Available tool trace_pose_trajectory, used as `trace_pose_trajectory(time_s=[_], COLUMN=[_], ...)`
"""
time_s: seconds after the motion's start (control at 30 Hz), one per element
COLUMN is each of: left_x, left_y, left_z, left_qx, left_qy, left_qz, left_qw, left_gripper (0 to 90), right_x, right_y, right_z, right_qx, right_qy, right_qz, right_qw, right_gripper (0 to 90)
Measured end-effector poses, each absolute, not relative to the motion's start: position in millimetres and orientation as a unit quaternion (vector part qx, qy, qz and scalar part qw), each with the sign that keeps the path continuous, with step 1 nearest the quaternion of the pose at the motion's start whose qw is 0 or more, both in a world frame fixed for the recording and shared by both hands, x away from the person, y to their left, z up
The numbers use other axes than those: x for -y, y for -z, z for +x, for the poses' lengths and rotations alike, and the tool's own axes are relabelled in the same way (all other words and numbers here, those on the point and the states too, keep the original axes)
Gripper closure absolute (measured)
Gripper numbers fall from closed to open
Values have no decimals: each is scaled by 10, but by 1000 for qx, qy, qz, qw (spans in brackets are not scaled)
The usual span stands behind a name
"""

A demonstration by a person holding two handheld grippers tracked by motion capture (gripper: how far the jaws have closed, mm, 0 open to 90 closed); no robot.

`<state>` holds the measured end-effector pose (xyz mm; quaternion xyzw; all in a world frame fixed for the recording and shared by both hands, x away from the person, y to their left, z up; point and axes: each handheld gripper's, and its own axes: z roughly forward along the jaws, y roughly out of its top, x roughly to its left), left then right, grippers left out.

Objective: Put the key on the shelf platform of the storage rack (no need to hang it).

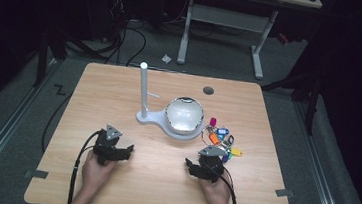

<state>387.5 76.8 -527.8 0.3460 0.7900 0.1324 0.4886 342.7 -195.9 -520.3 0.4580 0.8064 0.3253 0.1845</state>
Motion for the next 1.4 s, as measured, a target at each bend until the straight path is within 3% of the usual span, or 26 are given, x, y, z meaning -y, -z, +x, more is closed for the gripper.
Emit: trace_pose_trajectory(time_s=[1.4], left_x=[-763], left_y=[5277], left_z=[3884], left_qx=[-791], left_qy=[-132], left_qz=[345], left_qw=[488], left_gripper=[210], right_x=[1988], right_y=[5201], right_z=[3413], right_qx=[-801], right_qy=[-324], right_qz=[467], right_qw=[186], right_gripper=[333])
